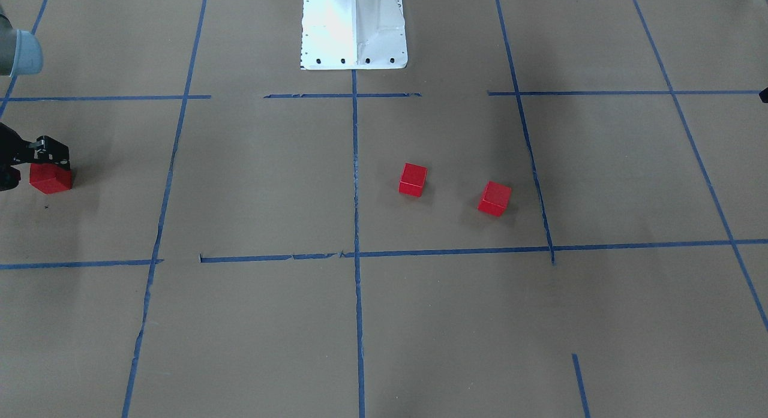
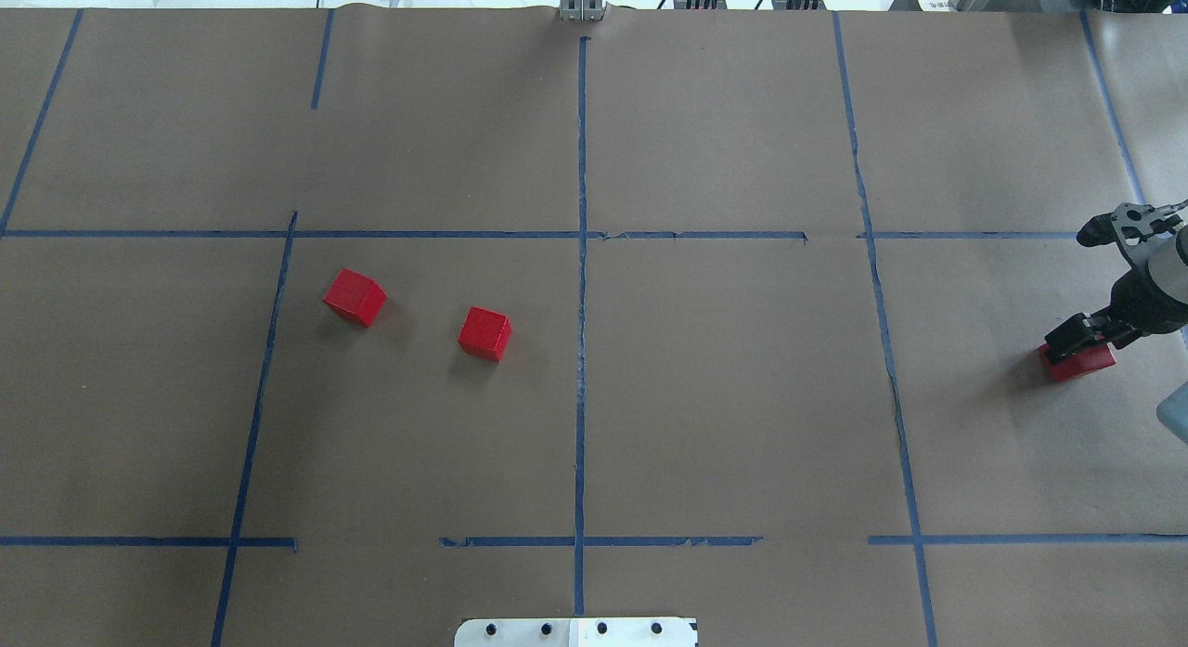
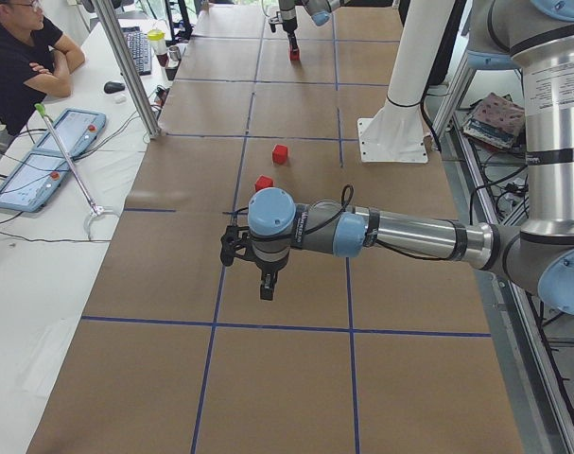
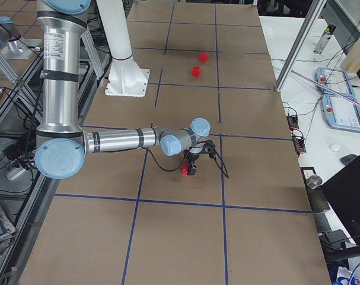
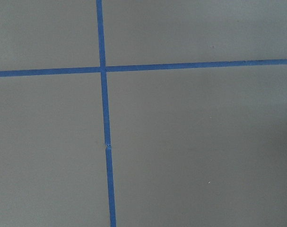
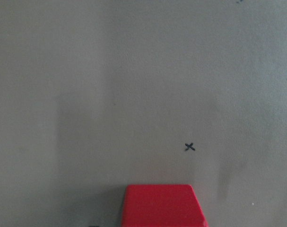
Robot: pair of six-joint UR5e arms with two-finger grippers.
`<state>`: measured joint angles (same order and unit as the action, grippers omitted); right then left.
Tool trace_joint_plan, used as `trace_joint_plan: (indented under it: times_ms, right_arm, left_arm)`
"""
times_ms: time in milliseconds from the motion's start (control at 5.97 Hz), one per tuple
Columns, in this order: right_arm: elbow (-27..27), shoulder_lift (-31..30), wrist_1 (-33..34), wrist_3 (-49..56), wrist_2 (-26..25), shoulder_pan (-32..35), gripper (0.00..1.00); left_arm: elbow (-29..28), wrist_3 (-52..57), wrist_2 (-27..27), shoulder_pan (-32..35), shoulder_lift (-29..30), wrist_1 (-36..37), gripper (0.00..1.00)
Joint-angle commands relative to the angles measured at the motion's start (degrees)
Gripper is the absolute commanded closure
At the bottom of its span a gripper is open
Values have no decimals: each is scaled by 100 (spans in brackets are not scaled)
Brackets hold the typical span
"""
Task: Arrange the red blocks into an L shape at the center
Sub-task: 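Lower the right gripper onto the outlying red cube and grasp it, then carry the red cube with the right gripper toward the table center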
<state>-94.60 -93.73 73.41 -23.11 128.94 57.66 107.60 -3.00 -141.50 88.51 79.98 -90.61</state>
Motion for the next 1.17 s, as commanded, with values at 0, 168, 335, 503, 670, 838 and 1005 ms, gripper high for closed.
trace_joint_plan:
  times_ms: [0, 168, 335, 503, 670, 838, 1005]
  right_arm:
    - [47, 40, -2, -9, 8, -18, 99]
    - [-310, -4, -28, -35, 0, -1, 100]
    - [-914, -13, -20, -61, 8, -1, 100]
    - [-1399, 56, 41, -836, 0, -192, 100]
    - [-1569, 527, 59, -1714, -44, -594, 100]
    - [-1562, 1106, 77, -2723, -88, -1155, 100]
    - [-1501, 1764, 146, -3664, -419, -1700, 100]
  left_arm:
    - [15, 1, 0, 0, 0, 0, 0]
    - [59, -8, 0, 0, 0, 0, 0]
    - [85, -8, 0, 0, 0, 0, 0]
    - [77, 1, 0, 0, 0, 9, 0]
    - [77, 1, 0, 0, 0, 9, 0]
    - [59, 1, 0, 0, 0, 9, 0]
    - [42, 1, 0, 0, 0, 0, 0]
